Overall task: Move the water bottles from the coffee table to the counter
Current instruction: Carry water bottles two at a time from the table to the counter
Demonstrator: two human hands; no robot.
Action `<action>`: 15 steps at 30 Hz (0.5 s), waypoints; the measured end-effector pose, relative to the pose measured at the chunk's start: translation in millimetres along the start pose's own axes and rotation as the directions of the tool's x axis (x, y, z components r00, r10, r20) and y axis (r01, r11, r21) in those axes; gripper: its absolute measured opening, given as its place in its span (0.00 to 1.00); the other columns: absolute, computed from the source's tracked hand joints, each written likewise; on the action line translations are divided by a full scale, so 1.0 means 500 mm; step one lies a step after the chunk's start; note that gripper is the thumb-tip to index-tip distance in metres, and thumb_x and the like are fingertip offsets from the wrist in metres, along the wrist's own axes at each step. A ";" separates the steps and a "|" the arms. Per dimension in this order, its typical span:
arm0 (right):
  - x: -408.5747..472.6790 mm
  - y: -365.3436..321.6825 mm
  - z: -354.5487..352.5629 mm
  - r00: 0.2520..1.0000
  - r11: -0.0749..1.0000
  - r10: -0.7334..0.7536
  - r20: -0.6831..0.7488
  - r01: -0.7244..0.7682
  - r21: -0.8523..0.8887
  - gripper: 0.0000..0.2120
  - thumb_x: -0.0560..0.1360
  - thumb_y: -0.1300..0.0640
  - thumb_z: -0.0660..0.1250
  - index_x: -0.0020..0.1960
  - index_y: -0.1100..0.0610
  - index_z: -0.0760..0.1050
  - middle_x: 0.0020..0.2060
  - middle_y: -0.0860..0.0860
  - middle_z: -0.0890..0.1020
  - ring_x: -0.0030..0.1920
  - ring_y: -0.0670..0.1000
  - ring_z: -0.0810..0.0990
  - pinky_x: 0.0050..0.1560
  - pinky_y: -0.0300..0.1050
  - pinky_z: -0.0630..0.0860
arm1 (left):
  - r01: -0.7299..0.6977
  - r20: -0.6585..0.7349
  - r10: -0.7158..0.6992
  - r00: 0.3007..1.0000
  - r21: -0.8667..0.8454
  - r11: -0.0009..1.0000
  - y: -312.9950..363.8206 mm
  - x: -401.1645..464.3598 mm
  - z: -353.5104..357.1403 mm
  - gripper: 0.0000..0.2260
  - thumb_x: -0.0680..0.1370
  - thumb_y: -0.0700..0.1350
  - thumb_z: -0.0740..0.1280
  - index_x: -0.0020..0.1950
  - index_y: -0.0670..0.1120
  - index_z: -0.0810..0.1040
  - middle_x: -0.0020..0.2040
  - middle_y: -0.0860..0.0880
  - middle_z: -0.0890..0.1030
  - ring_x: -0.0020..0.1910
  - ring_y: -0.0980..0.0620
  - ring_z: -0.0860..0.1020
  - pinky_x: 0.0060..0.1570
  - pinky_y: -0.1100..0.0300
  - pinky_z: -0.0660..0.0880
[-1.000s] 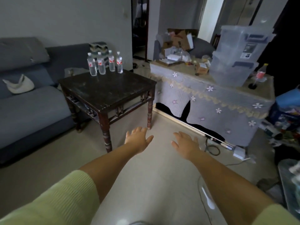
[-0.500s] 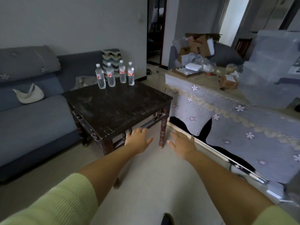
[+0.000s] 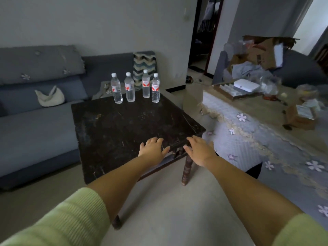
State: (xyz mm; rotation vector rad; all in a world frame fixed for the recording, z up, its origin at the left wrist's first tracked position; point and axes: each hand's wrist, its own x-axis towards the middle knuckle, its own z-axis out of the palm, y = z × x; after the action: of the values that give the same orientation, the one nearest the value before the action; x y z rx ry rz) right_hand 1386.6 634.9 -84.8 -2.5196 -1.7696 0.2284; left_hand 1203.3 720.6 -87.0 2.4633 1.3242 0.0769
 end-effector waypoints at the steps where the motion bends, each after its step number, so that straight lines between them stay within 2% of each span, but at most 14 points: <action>1: 0.015 0.008 0.003 1.000 1.000 -0.009 0.019 0.009 0.005 0.25 0.82 0.43 0.49 0.76 0.52 0.57 0.76 0.52 0.60 0.75 0.55 0.58 0.72 0.63 0.58 | 0.009 0.010 -0.009 1.000 0.000 1.000 0.007 0.014 0.005 0.27 0.80 0.61 0.54 0.76 0.49 0.60 0.76 0.47 0.62 0.75 0.45 0.59 0.73 0.41 0.55; 4: 0.055 0.028 0.005 0.999 1.000 -0.009 0.046 0.008 0.015 0.26 0.82 0.42 0.48 0.77 0.51 0.55 0.77 0.52 0.56 0.77 0.54 0.54 0.73 0.64 0.53 | 0.033 -0.003 -0.033 0.999 0.001 0.999 0.021 0.071 -0.005 0.27 0.81 0.61 0.54 0.76 0.49 0.60 0.75 0.47 0.63 0.75 0.45 0.60 0.73 0.41 0.56; 9: 0.122 0.061 -0.006 0.999 1.000 0.016 0.051 -0.016 -0.003 0.26 0.82 0.42 0.48 0.77 0.50 0.55 0.77 0.51 0.58 0.77 0.54 0.55 0.73 0.66 0.54 | -0.011 -0.043 0.010 0.999 -0.006 1.000 0.037 0.152 -0.030 0.27 0.81 0.60 0.53 0.76 0.48 0.59 0.75 0.47 0.63 0.75 0.45 0.59 0.73 0.42 0.55; 15: 0.280 0.027 -0.006 0.998 1.000 -0.008 0.058 0.008 -0.013 0.26 0.82 0.41 0.48 0.77 0.49 0.55 0.77 0.50 0.57 0.77 0.53 0.56 0.73 0.67 0.48 | 0.042 -0.024 -0.043 0.999 -0.010 0.999 -0.041 0.274 -0.037 0.28 0.81 0.61 0.53 0.77 0.48 0.58 0.76 0.47 0.62 0.75 0.46 0.59 0.73 0.42 0.57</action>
State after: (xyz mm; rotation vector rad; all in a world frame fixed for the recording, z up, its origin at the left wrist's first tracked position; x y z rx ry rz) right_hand 1446.0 762.1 -96.2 -2.5400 -1.8075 0.2926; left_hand 1260.3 848.1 -91.7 2.4324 1.3823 0.1035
